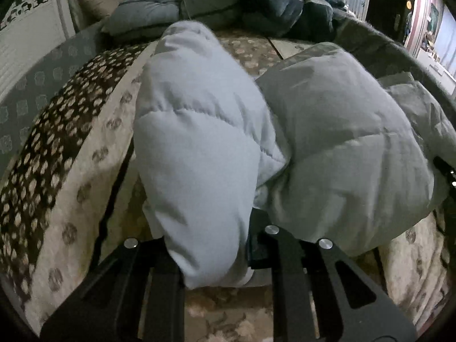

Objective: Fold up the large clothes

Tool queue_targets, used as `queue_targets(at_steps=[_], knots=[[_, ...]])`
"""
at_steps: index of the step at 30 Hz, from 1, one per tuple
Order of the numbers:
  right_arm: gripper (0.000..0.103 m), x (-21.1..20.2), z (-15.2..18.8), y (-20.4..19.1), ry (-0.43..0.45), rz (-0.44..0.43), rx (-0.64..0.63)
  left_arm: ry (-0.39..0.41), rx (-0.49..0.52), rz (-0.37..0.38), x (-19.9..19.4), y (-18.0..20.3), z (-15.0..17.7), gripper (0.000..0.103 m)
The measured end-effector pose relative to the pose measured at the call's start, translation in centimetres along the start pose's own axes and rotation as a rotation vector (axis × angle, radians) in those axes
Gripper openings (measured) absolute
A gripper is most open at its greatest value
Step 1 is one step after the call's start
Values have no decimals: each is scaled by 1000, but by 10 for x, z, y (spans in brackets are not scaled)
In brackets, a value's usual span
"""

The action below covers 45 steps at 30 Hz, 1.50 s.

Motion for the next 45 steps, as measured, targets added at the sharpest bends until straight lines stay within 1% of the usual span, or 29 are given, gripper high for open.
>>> queue_targets(at_steps=[2, 3, 4, 5, 7, 8, 9, 10, 12, 13, 15, 16, 17, 18, 19, 20, 21, 24, 25, 27, 29, 33, 36, 40, 43, 45], knots=[[22, 23, 21, 4, -49, -37, 40, -9, -16, -27, 15, -12, 14, 15], [24, 32, 30, 6, -64, -56, 65, -11, -30, -20, 18, -18, 17, 17], [28, 38, 30, 5, -64, -60, 75, -12, -64, 7, 21, -27, 15, 20], [30, 38, 31, 5, -53, -54, 81, -12, -85, 40, 20, -33, 15, 21], [38, 36, 30, 7, -64, -63, 124, -10, -101, 63, 15, -41, 13, 32], [51, 33, 31, 10, -82, -78, 161, -15, -101, 67, 10, -43, 13, 36], [66, 27, 35, 12, -92, -94, 195, -18, -100, 76, 3, -47, 17, 39], [79, 27, 34, 18, -97, -108, 215, -26, -101, 101, -4, -51, 22, 42], [85, 10, 43, 25, -82, -132, 249, -51, -113, 137, -11, -54, 30, 45], [91, 2, 50, 30, -75, -130, 259, -59, -120, 146, -15, -58, 36, 46], [96, -10, 58, 50, -55, -88, 291, -99, -153, 159, -14, -61, 39, 48], [98, -18, 57, 52, -39, -79, 314, -108, -173, 156, -18, -71, 46, 59], [100, -26, 59, 53, -19, -74, 337, -78, -179, 109, -29, -76, 48, 71], [101, -36, 58, 53, 9, -66, 365, -35, -171, 73, -33, -69, 49, 95], [101, -41, 55, 52, 27, -62, 379, 47, -157, 30, -49, -71, 45, 100], [101, -50, 50, 48, 52, -62, 392, 88, -148, 16, -57, -74, 37, 100], [101, -55, 45, 43, 70, -54, 400, 107, -131, 4, -66, -75, 34, 100], [101, -65, 26, 21, 102, -37, 426, 111, -86, -30, -80, -64, 22, 100], [101, -71, 25, 10, 103, -36, 434, 134, -74, -47, -86, -55, 18, 100], [101, -77, 15, -2, 100, -31, 447, 173, -59, -53, -99, -40, 14, 100], [101, -89, 3, -15, 117, -18, 453, 177, -30, -55, -103, -17, 14, 100], [101, -111, -11, -35, 129, -15, 411, 161, 20, -119, -109, 12, 17, 100], [101, -124, -16, -45, 135, -6, 396, 181, 39, -116, -121, 22, 23, 100], [101, -131, -19, -53, 135, -19, 398, 204, 52, -108, -133, 25, 28, 100], [101, -135, -24, -58, 140, 16, 368, 216, 34, -112, -142, 19, 28, 100], [101, -137, -26, -59, 145, 19, 364, 220, 19, -92, -146, 15, 28, 100]])
Point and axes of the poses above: each gripper's, at about its wrist camera, not at the fingertips, and x roughly the way its jaws point, y to its right, z to its underside, the point moved 6 cm from there along x, roughly the way its jaws point, and after that the axes turned 5 degrees about -x, right-handed, at the moved point
